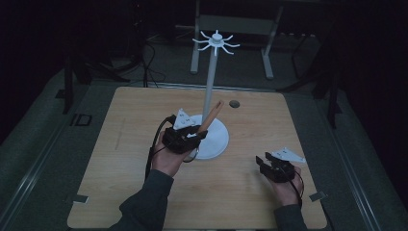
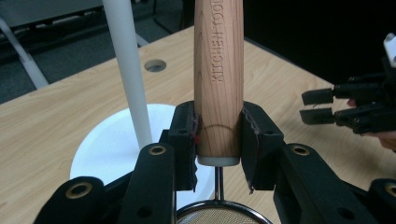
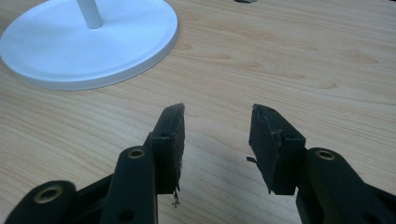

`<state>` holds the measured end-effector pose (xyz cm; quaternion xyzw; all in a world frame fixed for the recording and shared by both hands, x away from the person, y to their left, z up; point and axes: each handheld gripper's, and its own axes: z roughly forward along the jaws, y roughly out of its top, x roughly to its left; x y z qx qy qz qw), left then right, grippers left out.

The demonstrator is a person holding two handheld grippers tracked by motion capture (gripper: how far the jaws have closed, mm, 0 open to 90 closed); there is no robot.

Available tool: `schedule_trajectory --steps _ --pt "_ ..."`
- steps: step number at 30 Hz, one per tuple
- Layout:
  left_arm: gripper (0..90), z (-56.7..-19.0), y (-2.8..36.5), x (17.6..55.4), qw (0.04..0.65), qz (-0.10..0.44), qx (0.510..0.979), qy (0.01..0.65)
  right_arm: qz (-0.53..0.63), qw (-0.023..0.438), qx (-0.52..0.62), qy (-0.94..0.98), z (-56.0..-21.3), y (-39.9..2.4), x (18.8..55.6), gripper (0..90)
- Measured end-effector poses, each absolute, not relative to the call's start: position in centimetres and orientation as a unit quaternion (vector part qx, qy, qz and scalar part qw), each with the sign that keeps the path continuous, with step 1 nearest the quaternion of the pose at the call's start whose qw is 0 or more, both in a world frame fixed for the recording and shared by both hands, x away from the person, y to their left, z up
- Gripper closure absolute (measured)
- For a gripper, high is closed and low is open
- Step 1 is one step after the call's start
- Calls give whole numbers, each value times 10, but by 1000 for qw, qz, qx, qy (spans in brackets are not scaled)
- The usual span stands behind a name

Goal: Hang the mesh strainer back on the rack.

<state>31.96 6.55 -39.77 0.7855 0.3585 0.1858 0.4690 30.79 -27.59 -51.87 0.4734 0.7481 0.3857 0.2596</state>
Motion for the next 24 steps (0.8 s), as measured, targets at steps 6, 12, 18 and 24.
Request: schedule_trajectory --steps 6,12,18,24 --pt "687 -393 68 318 478 194 779 357 385 258 475 748 -519 -276 308 551" --pt "687 -387 70 317 494 204 765 360 385 258 476 748 -519 -276 308 551" --pt "687 -381 71 316 503 212 757 359 384 258 475 748 -519 -276 308 551" --pt "687 -371 72 315 515 225 746 357 385 259 475 748 -519 -276 308 551"
